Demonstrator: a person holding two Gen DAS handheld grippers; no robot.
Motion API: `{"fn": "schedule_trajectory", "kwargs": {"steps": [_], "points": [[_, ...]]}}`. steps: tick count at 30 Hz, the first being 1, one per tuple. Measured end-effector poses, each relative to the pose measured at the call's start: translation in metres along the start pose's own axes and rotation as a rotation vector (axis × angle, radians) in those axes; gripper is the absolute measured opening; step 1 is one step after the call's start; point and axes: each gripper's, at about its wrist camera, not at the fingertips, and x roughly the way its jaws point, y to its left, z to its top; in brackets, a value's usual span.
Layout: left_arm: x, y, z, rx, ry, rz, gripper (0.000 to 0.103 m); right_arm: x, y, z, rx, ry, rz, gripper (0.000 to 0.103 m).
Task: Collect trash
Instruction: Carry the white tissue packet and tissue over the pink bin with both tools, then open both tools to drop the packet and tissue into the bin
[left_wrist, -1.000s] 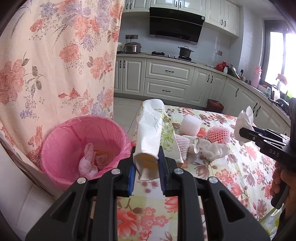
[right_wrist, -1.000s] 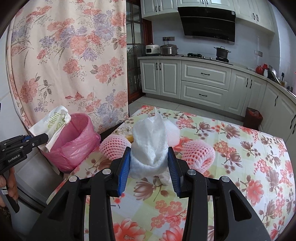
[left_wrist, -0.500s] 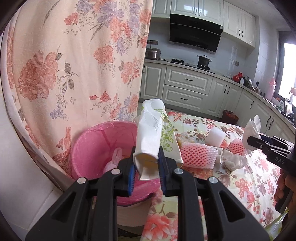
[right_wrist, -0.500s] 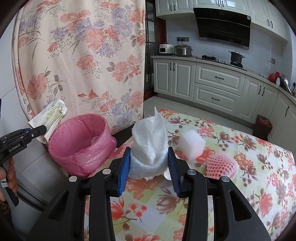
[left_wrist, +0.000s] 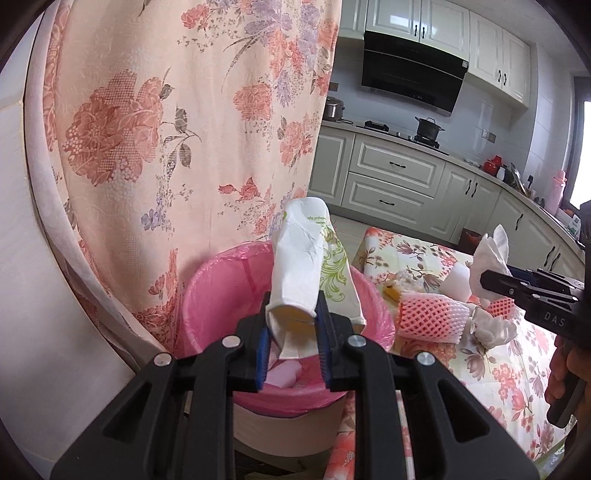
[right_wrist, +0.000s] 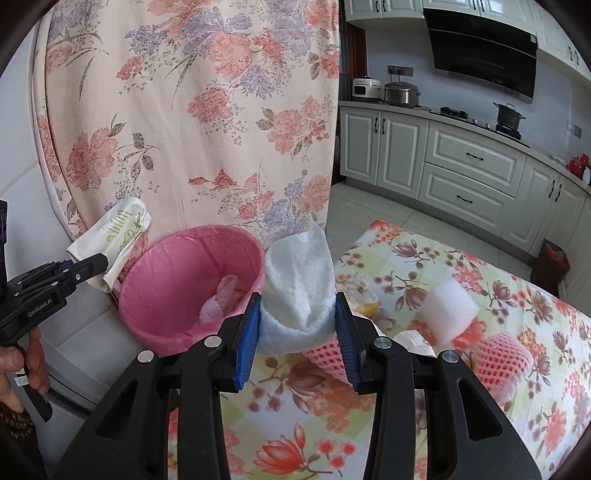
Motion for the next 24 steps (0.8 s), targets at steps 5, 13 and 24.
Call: {"fn": "schedule_trajectory", "kwargs": {"steps": [5,13,24], "points": [[0.001,0.015,0.004,-0.017,-0.005,0.016,0.021,0.019,0.023,0.013,-0.025,0.013,0.034,0.039],[0.007,0.034,0.005,-0.047,0.001,0.034,0.021,0.049,0.054,0.024,-0.059,0.043,0.084,0.039],[0.013,0.044,0.006,-0.067,0.003,0.039,0.021,0.078,0.079,0.028,-0.092,0.079,0.125,0.039]]}}
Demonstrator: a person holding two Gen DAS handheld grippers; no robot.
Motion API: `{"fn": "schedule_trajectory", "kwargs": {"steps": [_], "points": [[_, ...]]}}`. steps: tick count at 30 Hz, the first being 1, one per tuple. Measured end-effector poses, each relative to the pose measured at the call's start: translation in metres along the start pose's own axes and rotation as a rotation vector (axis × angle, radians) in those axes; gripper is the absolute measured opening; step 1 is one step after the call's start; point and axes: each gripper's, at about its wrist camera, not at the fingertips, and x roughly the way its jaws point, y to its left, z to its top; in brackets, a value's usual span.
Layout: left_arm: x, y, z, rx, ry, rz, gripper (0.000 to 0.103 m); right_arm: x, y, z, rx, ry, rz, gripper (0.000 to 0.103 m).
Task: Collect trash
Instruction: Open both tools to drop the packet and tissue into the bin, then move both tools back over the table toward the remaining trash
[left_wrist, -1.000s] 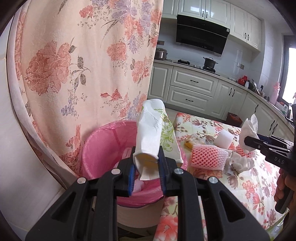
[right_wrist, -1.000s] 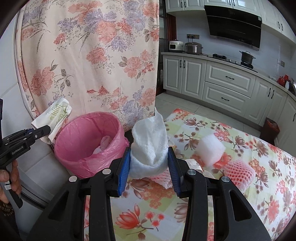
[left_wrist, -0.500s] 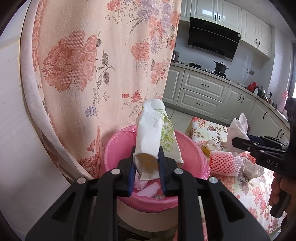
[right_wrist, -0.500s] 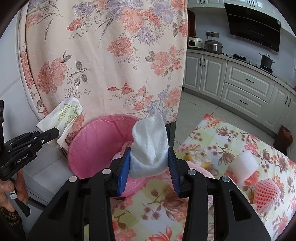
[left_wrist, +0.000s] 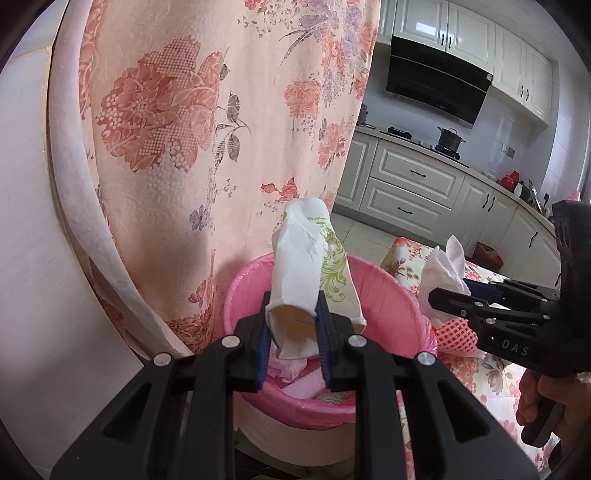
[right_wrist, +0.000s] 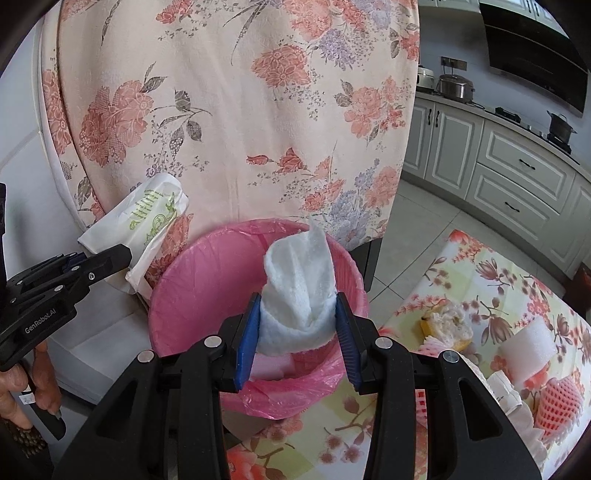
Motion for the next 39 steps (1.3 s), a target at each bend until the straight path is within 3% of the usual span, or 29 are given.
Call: {"fn": "schedule_trajectory", "kwargs": {"steps": [6,8,13,39], "points": [[0.003,0.000,0.001,0.000,0.000,-0.005,0.022,0.006,0.005,0.003,-0.016,0.002,0.005,0.043],[0.001,0.000,0.000,-0.004,-0.002,-0.011,0.024,0.007,0.006,0.003,-0.021,0.001,0.000,0.052],[0.004,0.001,-0.002,-0.008,0.008,-0.014,0.027,0.007,0.008,0.002,-0.041,-0.008,-0.028,0.062],[0.002,-0.024,-0.010,0.014,0.020,-0.036,0.046,-0.034,-0.045,-0.041,0.033,-0.027,-0.113,0.076]]}}
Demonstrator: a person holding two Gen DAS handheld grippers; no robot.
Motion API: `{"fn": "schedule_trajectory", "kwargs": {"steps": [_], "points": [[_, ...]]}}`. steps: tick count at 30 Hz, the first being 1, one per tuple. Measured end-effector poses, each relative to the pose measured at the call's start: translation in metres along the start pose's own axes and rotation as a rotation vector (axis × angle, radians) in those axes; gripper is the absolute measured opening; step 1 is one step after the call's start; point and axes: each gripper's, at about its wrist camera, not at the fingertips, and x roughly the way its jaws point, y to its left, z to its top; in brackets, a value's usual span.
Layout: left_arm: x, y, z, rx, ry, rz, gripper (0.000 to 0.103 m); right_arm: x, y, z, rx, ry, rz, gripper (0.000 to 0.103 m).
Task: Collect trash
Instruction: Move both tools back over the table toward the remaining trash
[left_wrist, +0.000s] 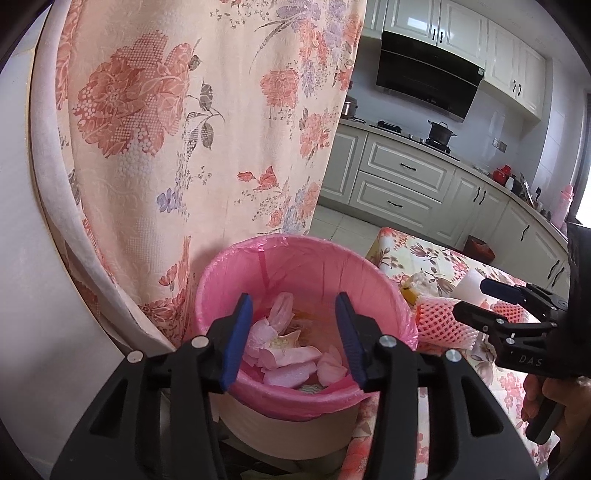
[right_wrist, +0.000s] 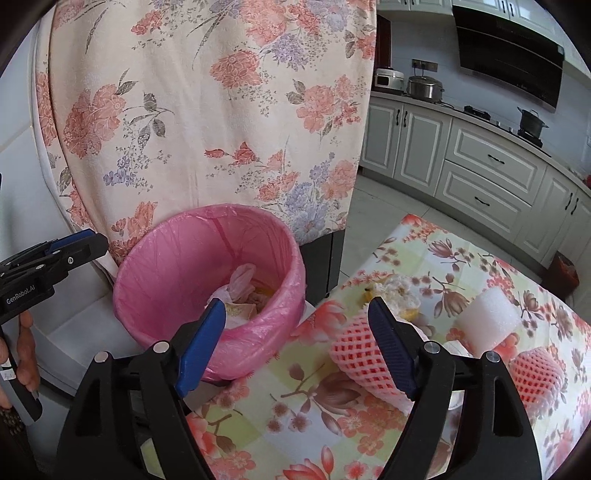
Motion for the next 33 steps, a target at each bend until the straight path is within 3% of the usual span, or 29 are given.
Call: {"fn": "schedule_trajectory", "kwargs": {"steps": [33], "points": [[0.028,-0.111,-0.011,0.140,0.066,-0.086,0.056,-0.035,-0.152,-0.091,0.207,0.042,-0.154,0.078]]}}
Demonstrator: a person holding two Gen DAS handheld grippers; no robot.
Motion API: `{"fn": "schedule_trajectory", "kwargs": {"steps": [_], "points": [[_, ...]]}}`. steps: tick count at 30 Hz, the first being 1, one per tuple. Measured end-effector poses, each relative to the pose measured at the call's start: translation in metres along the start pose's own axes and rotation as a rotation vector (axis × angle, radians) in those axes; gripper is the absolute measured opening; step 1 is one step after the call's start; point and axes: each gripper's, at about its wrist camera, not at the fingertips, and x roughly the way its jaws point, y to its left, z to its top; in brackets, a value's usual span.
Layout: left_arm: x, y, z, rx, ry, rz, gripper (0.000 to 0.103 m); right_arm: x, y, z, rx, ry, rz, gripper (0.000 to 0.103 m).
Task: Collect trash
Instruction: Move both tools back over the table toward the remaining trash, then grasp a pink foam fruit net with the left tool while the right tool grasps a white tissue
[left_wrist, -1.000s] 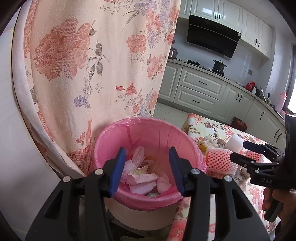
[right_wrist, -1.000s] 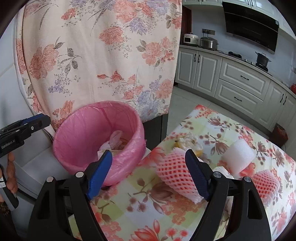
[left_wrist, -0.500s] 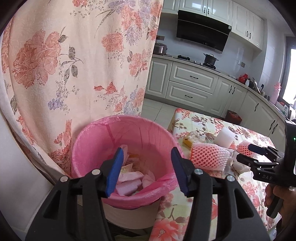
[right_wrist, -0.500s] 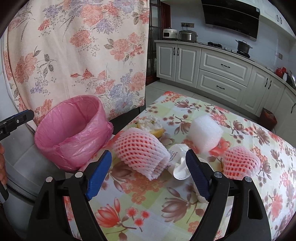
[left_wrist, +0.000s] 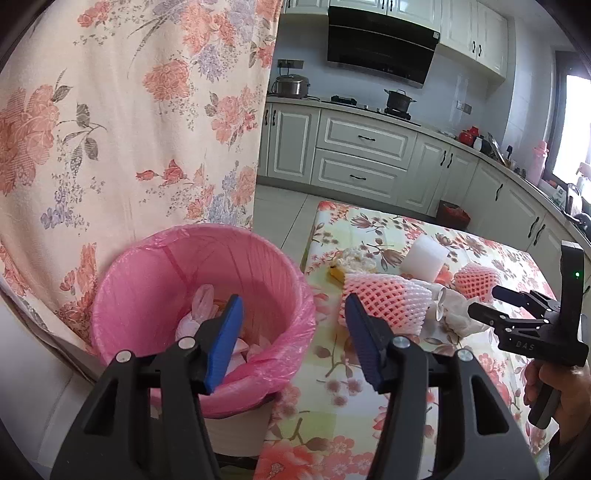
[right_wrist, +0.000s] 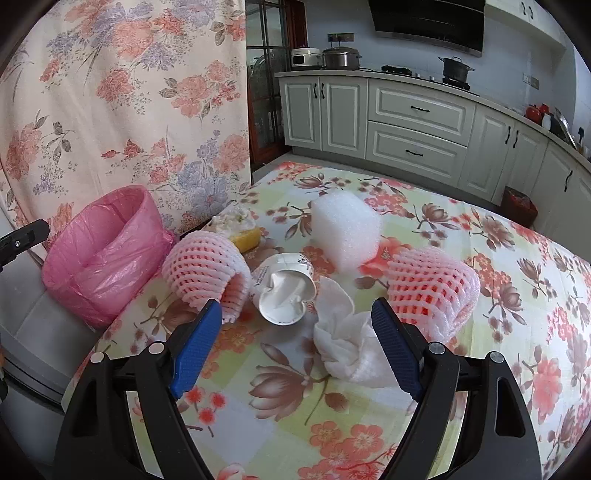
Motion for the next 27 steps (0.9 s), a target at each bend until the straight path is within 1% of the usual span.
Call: {"fn": "schedule_trajectory", "kwargs": {"steps": [9,13,18,21,23,24,27], "points": [[0.026,-0.037,0.001,0.039,0.035,-0.035,0.058,0.015,-0.034,-0.012,0.042,0.037,-0.008,0.078],[0.042,-0.053,0.002,0.049,0.056,-0.057,0.058,0.023,-0.039,-0.018,0.037,0.060,0.004,0.078],[0.062,-0.069,0.002,0.060,0.086,-0.077,0.058,0.034,-0.047,-0.023,0.048,0.092,0.010,0.072],[0.074,-0.076,0.002,0.062,0.104,-0.089,0.062,0.040,-0.049,-0.027,0.046,0.110,0.010,0.070],[0.081,-0.081,0.002,0.062,0.115,-0.096,0.064,0.044,-0.050,-0.028,0.045,0.122,0.014,0.065],[0.085,-0.083,0.002,0.062,0.121,-0.099,0.064,0.046,-0.050,-0.028,0.043,0.126,0.015,0.063],[0.097,-0.089,0.002,0.060,0.140,-0.106,0.069,0.050,-0.048,-0.028,0.034,0.137,0.019,0.057]]}}
